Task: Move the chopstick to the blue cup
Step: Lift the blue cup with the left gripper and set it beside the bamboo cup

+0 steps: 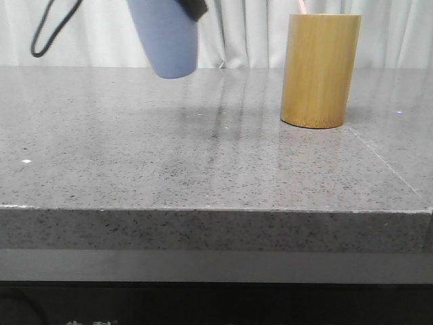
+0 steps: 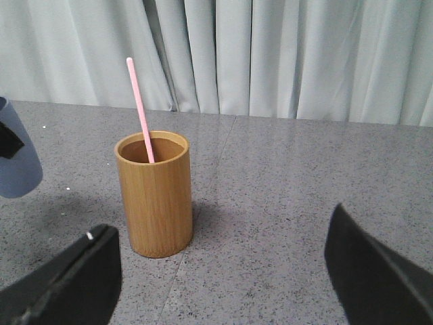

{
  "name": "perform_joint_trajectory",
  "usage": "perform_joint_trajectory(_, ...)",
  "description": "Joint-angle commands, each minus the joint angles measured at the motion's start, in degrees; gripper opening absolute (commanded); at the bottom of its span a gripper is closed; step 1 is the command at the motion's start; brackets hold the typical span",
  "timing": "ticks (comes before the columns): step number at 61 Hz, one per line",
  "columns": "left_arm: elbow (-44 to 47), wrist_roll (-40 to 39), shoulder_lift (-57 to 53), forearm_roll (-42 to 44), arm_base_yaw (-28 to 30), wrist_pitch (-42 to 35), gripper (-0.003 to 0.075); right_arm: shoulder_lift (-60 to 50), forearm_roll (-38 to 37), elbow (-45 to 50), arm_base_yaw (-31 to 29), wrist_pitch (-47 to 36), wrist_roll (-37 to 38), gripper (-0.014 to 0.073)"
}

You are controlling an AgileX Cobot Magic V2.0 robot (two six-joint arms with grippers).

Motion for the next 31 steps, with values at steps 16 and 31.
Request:
perform_joint_trajectory(16, -2.1, 0.0, 0.4, -0.7, -1.5, -3.3, -0.0019, 0.7, -0.4, -2.0, -0.1, -4.8, -0.4, 0.0622)
perform_joint_trajectory(31, -2.1, 0.0, 4.6, -1.9, -1.5, -2.8, -0.0018, 0.7, -0.4, -2.0, -0.1, -4.8, -0.4, 0.0622)
